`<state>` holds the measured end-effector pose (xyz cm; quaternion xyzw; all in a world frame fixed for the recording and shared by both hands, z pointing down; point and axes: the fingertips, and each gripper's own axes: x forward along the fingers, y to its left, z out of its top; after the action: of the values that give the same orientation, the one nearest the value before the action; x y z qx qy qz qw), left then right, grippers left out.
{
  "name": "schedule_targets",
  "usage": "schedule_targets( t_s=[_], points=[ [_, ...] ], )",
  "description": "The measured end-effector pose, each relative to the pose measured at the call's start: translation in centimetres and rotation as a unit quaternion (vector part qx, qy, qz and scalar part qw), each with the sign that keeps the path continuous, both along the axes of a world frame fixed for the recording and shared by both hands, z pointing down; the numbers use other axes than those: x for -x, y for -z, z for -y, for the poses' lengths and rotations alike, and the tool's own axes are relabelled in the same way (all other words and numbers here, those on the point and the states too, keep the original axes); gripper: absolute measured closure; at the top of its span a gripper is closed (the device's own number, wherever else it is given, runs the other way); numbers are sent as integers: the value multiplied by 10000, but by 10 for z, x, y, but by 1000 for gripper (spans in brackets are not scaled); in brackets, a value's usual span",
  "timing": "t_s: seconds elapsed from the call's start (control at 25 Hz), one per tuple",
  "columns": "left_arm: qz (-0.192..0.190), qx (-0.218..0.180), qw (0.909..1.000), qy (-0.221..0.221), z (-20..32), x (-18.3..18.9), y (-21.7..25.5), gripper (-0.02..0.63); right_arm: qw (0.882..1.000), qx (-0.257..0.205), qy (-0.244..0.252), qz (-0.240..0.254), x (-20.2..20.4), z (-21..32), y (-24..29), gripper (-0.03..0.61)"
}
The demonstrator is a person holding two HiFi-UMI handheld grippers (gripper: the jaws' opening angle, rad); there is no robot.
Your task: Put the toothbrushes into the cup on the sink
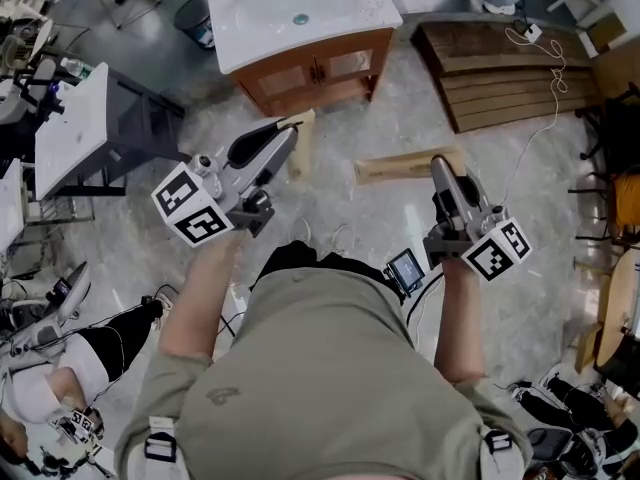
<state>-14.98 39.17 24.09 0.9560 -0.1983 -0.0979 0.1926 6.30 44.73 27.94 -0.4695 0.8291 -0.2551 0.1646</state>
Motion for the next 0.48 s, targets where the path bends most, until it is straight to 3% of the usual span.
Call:
schedule_targets(
  t_s=[0.48],
  points=[
    [-11,-48,9999,101,7,-5,2,571,10000,22,39,20,-8,12,-1,525]
  ],
)
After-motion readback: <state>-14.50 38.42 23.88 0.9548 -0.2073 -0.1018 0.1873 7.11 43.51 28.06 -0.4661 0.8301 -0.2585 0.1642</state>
